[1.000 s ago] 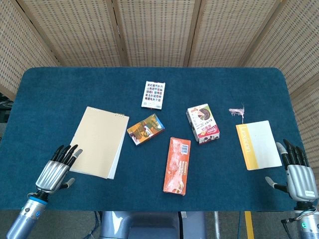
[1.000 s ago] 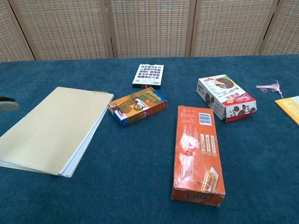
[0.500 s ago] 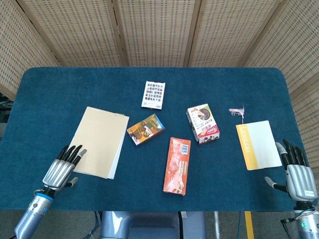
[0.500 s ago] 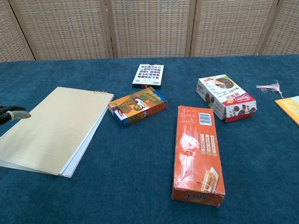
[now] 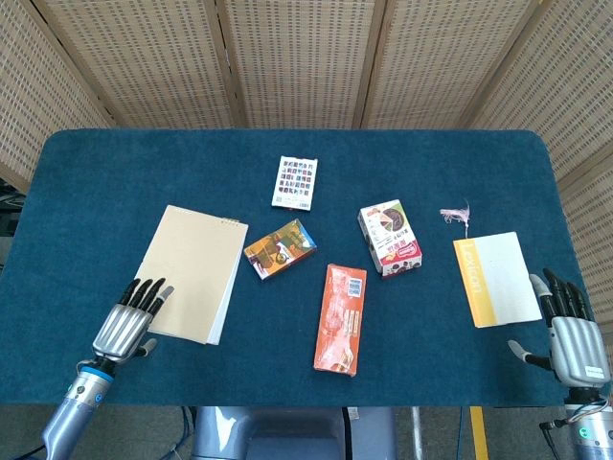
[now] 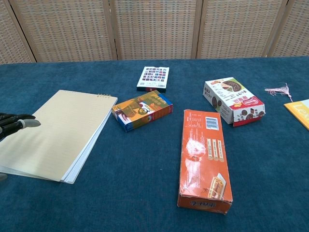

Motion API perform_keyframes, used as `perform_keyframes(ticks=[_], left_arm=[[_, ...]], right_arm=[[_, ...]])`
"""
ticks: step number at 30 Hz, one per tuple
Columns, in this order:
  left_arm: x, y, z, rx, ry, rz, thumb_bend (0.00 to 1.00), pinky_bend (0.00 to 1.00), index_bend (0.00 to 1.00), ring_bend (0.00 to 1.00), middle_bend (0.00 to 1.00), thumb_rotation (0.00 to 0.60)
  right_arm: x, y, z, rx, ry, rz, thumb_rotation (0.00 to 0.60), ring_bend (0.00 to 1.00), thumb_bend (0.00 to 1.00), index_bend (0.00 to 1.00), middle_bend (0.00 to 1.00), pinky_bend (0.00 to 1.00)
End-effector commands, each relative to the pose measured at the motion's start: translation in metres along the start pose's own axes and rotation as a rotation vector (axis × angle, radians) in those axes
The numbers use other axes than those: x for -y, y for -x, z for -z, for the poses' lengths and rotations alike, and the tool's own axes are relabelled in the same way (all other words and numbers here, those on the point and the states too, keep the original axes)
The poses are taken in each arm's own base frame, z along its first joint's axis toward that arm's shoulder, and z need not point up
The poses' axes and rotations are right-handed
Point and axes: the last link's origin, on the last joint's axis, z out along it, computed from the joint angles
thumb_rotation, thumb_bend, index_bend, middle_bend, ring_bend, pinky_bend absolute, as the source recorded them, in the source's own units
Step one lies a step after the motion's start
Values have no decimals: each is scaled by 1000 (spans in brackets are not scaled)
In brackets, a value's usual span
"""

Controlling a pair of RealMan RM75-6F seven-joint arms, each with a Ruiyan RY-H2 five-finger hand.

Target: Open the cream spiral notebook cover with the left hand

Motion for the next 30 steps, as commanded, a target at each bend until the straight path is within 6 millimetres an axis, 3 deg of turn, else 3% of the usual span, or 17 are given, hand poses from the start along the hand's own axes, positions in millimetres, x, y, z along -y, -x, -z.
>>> perform_keyframes(ticks=[1, 30], left_arm=[[-2, 1, -2, 2, 0, -4, 270, 0, 0, 0, 0, 600], [-11, 6, -17, 18, -8, -30, 310, 0, 0, 0, 0, 600]], right_arm=[[0, 0, 0, 0, -1, -1, 600, 0, 28, 0, 0, 0], [1, 0, -1, 3, 5, -18, 600, 0, 28, 0, 0, 0]])
